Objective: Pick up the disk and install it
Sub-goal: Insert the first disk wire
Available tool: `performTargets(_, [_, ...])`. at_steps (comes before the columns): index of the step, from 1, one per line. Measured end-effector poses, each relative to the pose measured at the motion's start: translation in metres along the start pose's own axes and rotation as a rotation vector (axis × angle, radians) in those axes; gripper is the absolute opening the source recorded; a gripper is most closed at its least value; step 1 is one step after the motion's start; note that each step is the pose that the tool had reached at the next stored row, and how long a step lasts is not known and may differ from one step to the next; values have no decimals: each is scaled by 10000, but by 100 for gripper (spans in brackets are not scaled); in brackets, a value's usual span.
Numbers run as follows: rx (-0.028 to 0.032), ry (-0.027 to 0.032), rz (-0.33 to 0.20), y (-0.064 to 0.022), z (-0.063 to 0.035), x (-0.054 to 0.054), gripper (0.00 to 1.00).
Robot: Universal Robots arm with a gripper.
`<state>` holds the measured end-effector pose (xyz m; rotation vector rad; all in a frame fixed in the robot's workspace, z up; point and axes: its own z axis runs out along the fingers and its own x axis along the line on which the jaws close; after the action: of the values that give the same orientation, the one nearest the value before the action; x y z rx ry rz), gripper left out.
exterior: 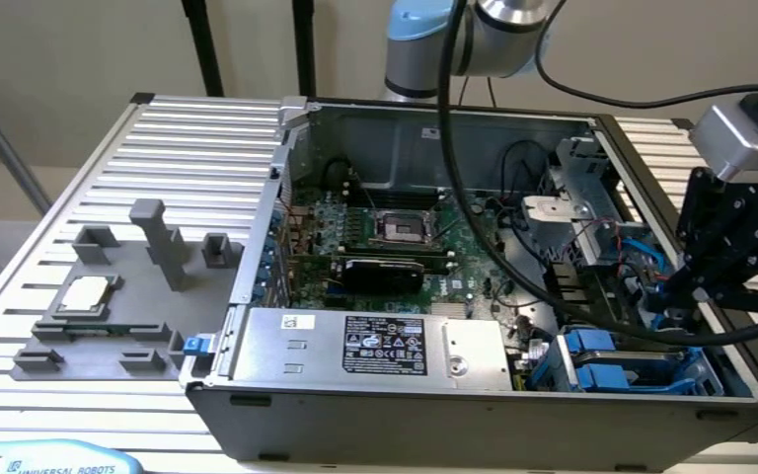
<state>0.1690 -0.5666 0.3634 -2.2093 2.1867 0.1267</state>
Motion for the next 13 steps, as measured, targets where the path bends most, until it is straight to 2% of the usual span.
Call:
performTargets(5, [0, -2, -1, 27, 93, -65, 21])
performTargets(6, [0, -2, 0, 44, 105, -82, 27])
performTargets(7, [0, -3, 0, 63, 112, -90, 27])
performTargets(8, [0, -2, -1, 86, 114, -93, 33])
performTargets(9, [0, -3, -1, 112, 115, -94, 33])
performTargets(10, [0, -3, 0, 138, 116, -94, 40])
performTargets(13, [1, -11, -1, 223, 117, -86, 40])
